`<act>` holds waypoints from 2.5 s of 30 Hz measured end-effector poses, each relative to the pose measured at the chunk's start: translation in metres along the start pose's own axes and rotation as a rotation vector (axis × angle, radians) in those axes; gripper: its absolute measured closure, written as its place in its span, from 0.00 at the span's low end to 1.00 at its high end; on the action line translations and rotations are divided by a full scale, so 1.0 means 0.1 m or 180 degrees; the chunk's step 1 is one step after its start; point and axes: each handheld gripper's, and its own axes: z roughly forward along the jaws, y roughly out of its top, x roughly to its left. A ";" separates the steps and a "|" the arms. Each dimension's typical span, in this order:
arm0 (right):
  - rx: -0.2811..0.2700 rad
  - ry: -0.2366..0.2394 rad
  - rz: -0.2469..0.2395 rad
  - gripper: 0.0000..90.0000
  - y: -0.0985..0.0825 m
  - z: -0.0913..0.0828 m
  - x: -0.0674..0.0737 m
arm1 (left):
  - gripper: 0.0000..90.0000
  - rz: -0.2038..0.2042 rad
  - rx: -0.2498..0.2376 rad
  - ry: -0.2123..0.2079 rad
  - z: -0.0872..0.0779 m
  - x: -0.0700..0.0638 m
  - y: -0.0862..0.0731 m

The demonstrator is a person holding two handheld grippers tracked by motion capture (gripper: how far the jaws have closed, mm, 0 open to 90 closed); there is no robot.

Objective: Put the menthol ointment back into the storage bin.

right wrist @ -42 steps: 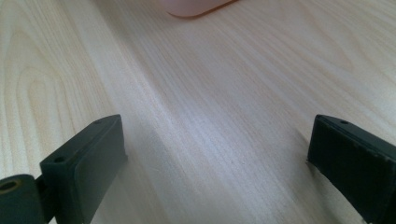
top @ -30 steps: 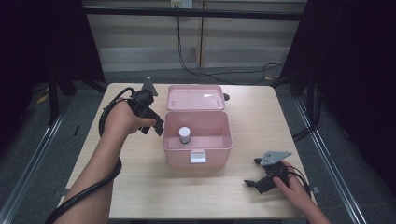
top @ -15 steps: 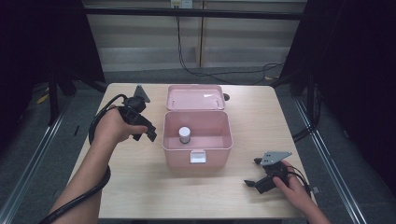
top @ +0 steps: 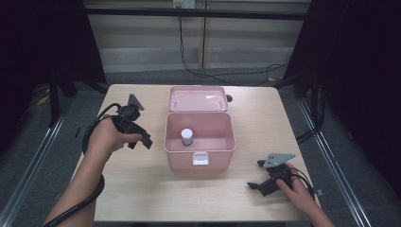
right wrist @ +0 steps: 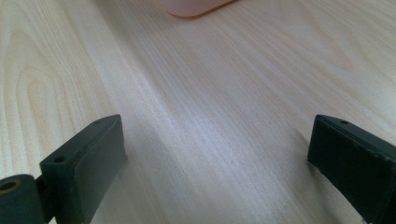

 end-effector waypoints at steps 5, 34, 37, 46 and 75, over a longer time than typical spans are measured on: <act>0.0000 0.0001 0.0000 0.04 0.00 0.00 0.00 | 0.26 0.0015 0.0021 -0.0011 0.08 0.05 -0.10; 0.0006 0.0003 0.0002 0.04 0.00 0.00 0.00 | 0.24 0.0304 -0.0325 -0.0141 0.68 0.28 -0.56; 0.0006 0.0002 0.0001 0.04 0.00 0.00 0.00 | 0.24 0.0293 -0.0349 -0.0153 0.76 0.31 -0.61; 0.0006 0.0003 0.0001 0.04 0.00 0.00 0.00 | 0.24 0.0335 -0.0519 -0.0147 0.99 0.39 -0.74; 0.0012 -0.0009 -0.0001 0.04 0.00 0.00 0.01 | 0.02 0.0891 -0.1551 0.0204 1.33 0.37 -1.02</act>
